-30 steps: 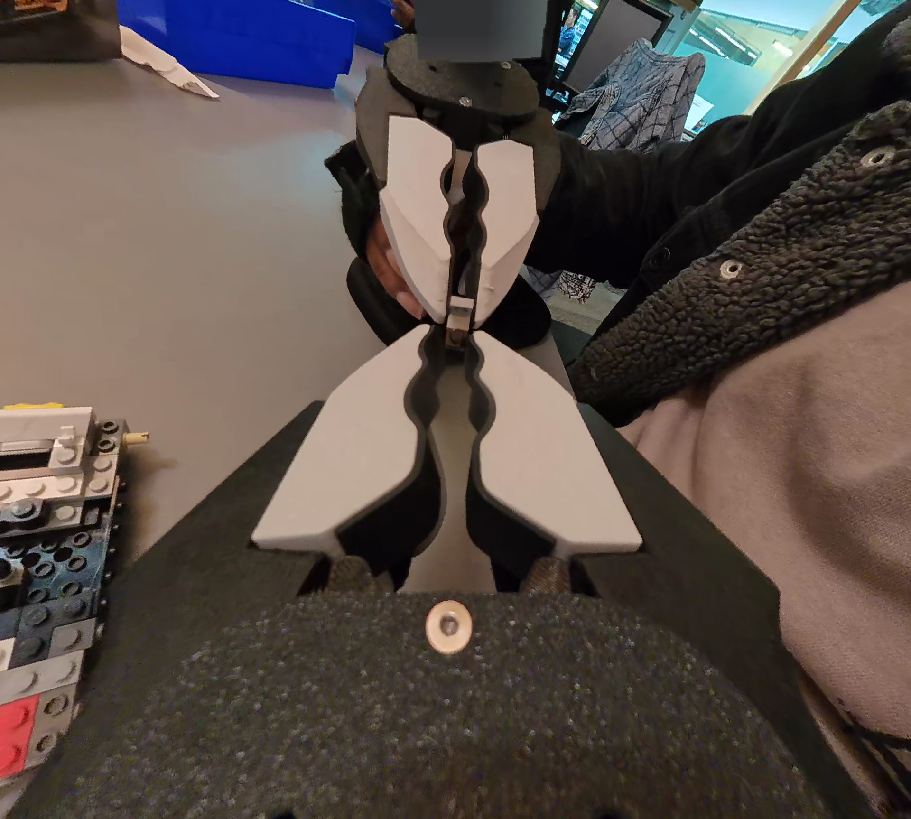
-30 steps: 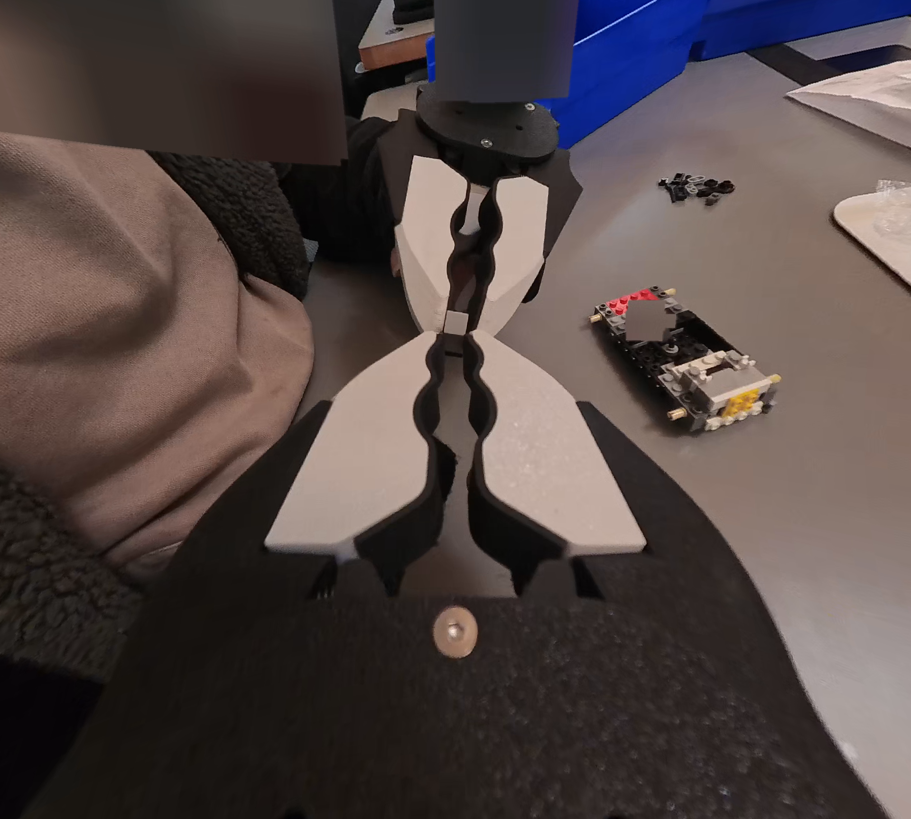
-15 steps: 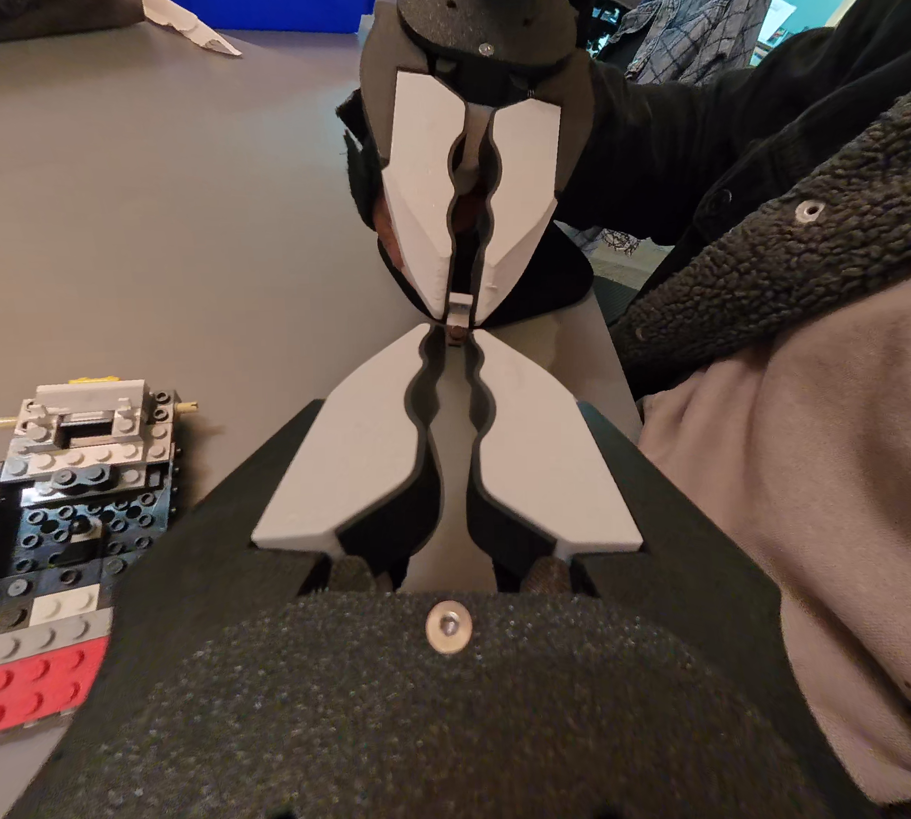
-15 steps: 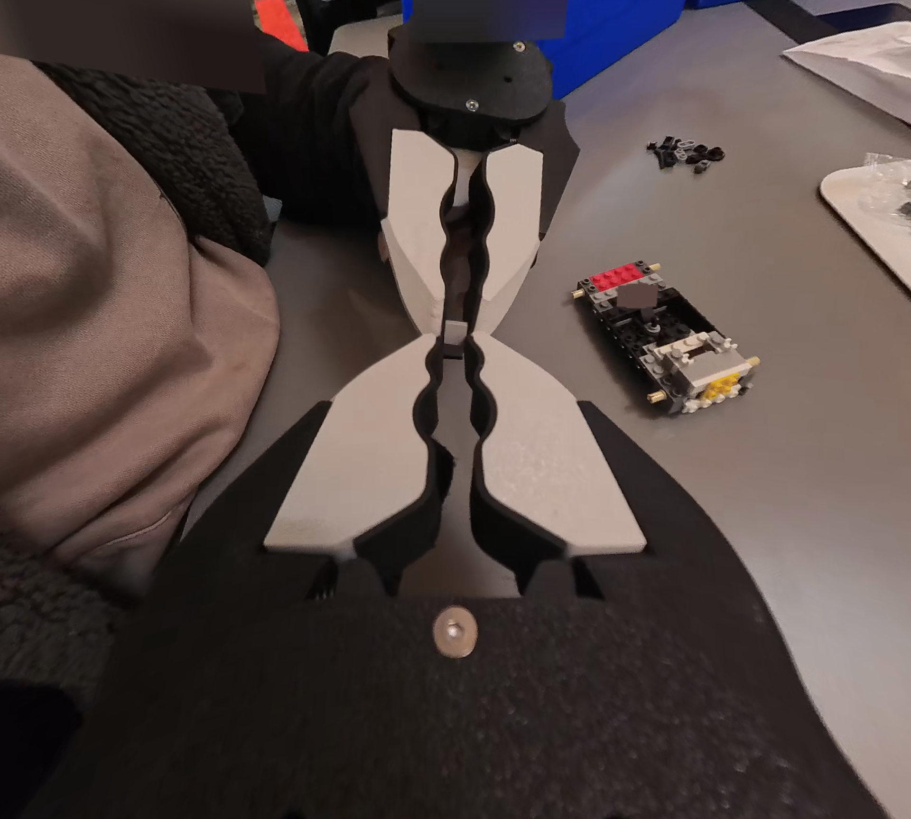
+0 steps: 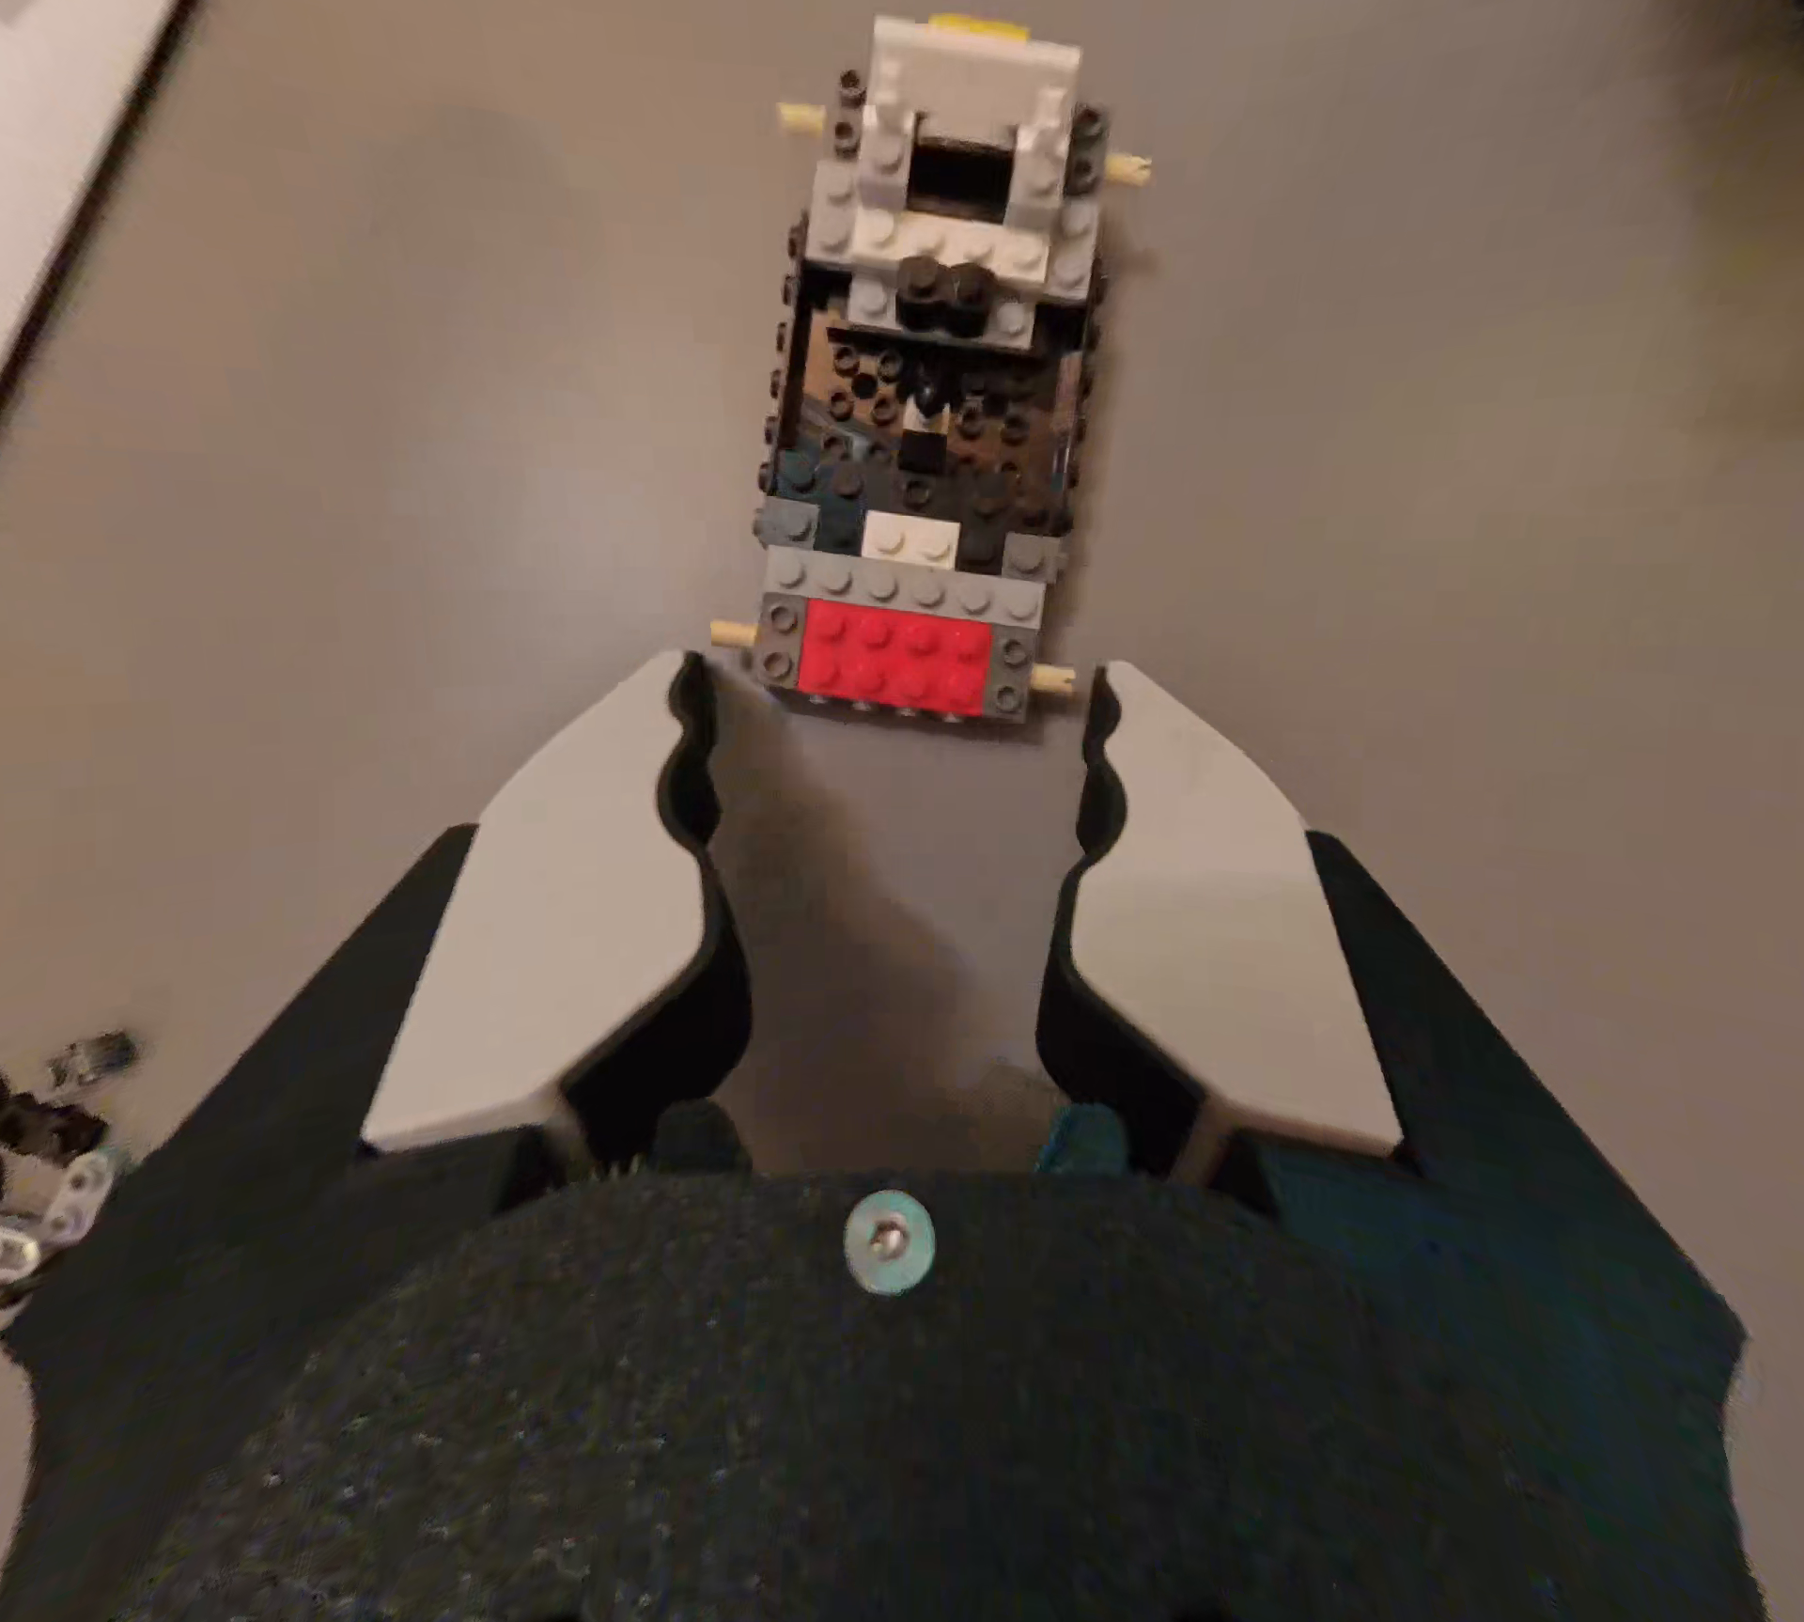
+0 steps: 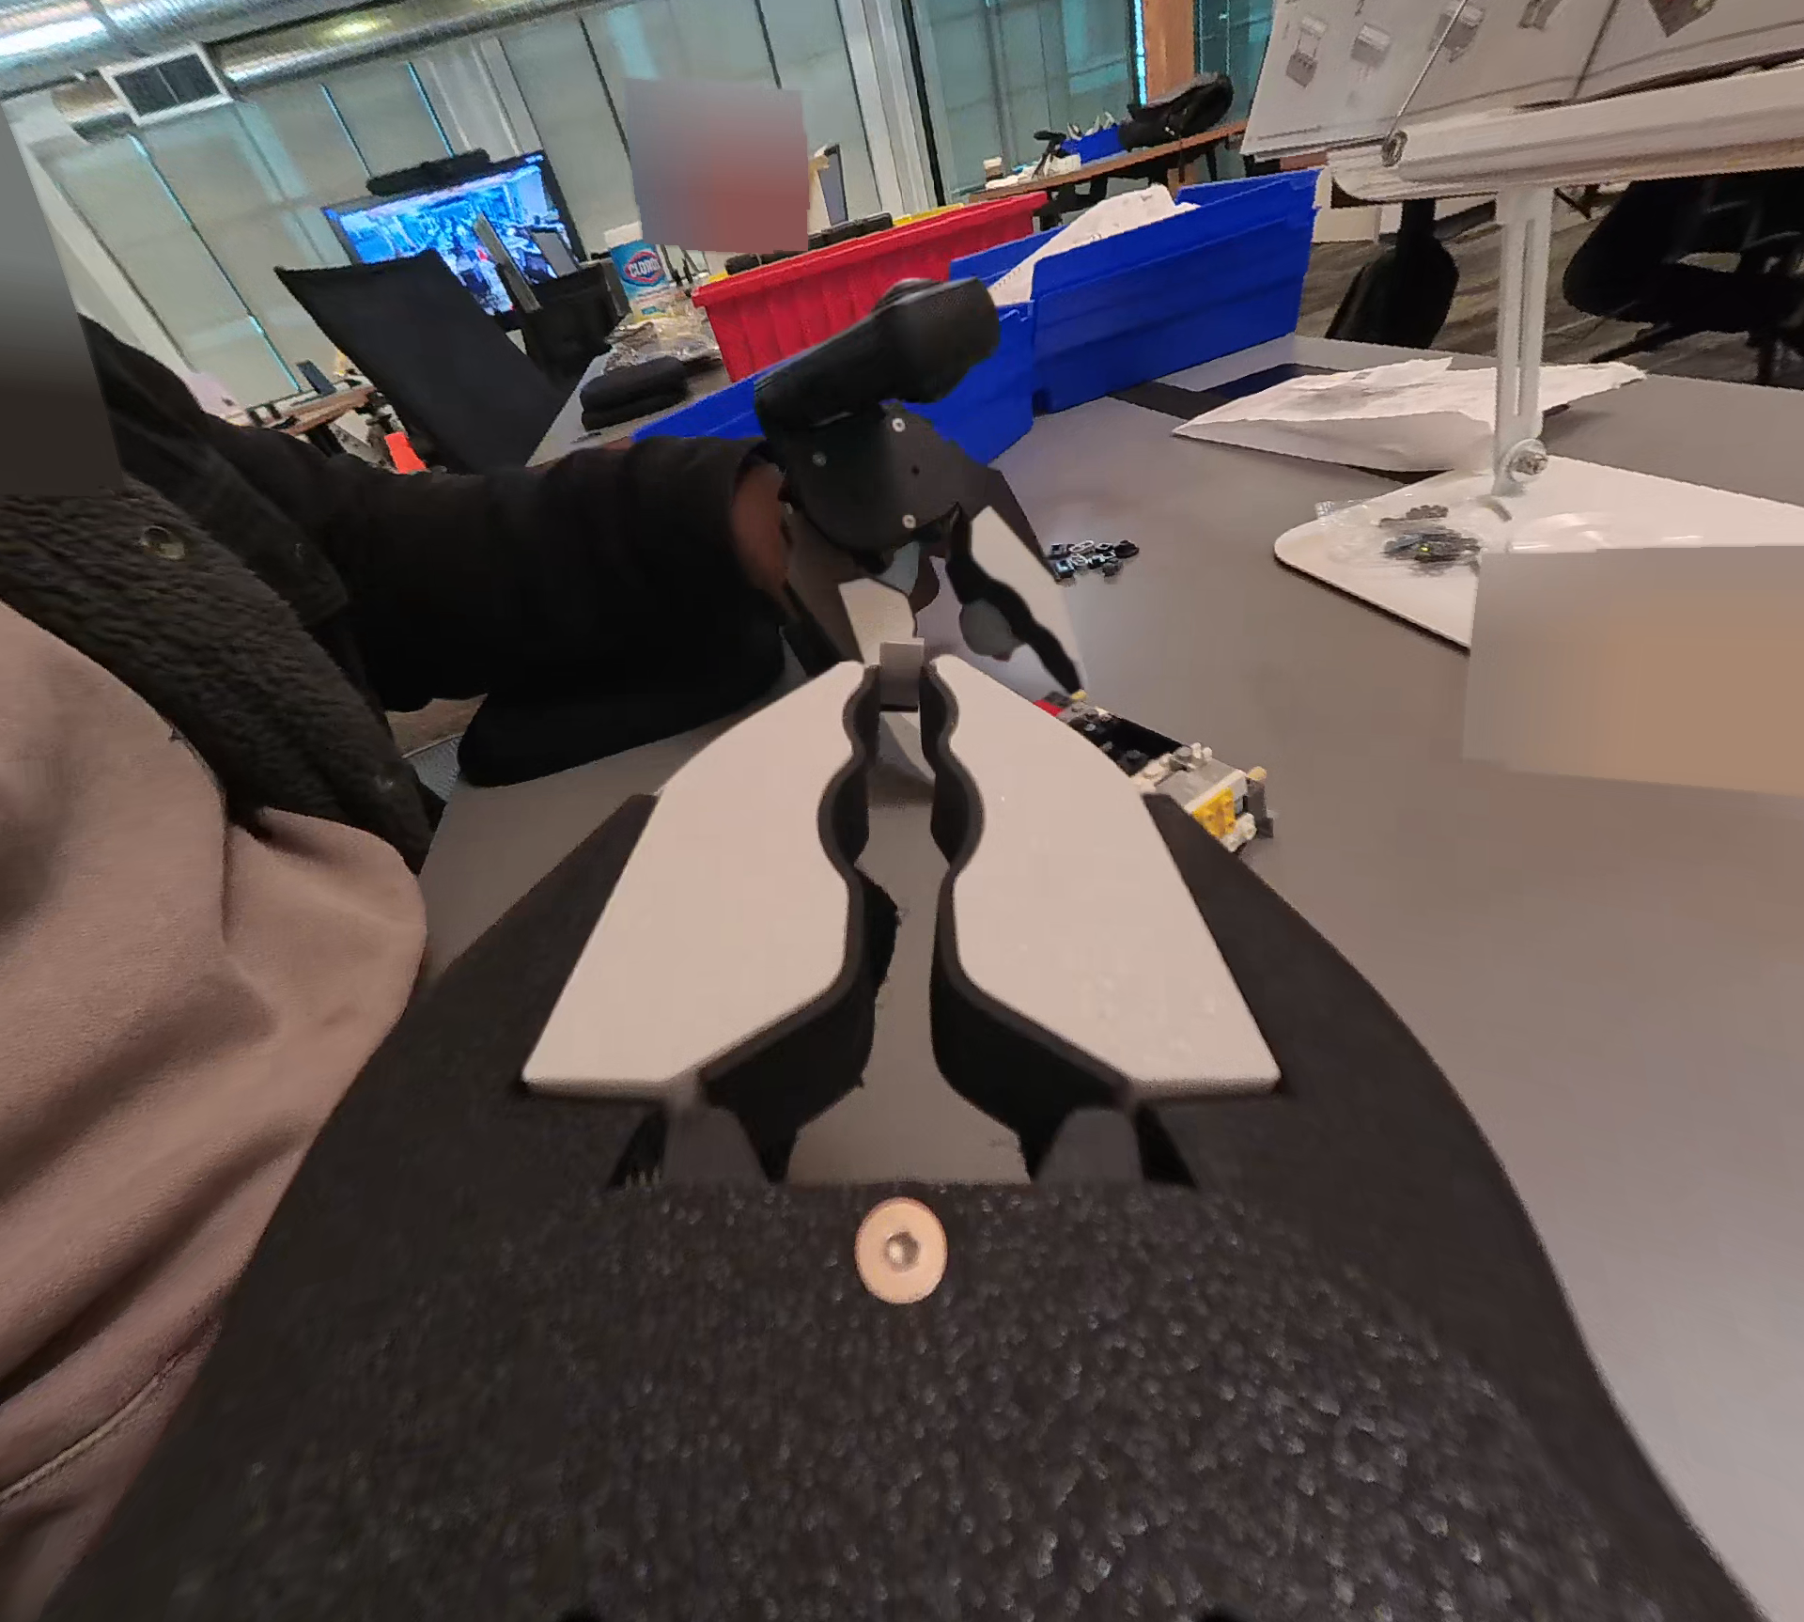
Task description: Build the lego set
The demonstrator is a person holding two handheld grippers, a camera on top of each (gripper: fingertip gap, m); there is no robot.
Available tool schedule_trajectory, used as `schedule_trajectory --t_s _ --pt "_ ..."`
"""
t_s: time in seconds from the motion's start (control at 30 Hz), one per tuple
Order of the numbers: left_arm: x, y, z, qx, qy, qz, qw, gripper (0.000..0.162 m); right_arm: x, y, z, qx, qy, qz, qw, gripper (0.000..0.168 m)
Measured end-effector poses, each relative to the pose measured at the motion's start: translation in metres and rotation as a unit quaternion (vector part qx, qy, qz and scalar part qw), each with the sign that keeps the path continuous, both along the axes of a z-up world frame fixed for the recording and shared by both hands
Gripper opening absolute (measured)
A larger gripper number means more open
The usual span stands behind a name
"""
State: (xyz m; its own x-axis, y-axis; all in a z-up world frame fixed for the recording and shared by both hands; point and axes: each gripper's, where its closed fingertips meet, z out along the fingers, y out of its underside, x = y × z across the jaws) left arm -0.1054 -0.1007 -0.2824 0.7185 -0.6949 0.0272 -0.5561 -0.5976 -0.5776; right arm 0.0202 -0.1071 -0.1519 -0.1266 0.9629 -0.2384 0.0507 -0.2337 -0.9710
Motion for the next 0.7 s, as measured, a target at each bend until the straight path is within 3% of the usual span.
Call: schedule_trajectory --t_s 0.1,0.2,0.3,0.4,0.53,0.7 --pt "0.01 0.0 0.0 -0.008 0.011 0.034 0.999 0.061 0.003 0.005 -0.002 0.001 -0.006 -0.02 1.0 0.007" --pt "0.028 -0.016 0.001 -0.018 0.01 0.061 0.998 0.062 0.004 0.012 -0.012 0.012 -0.032 -0.047 0.998 0.007" --pt "0.059 -0.042 0.007 -0.044 -0.045 0.038 0.997 0.068 0.002 0.016 -0.023 0.024 -0.061 -0.059 0.996 0.007" --pt "0.078 -0.064 0.022 -0.067 -0.106 -0.004 0.992 0.059 0.002 0.018 -0.028 0.044 -0.081 -0.069 0.993 0.007" --pt "0.064 -0.04 0.037 -0.024 -0.123 -0.008 0.992 0.055 0.002 0.02 -0.038 0.08 -0.118 -0.074 0.987 0.007" --pt "0.071 -0.004 0.034 -0.016 -0.173 -0.027 0.985 0.051 0.001 0.02 -0.05 0.094 -0.155 -0.058 0.982 0.007"
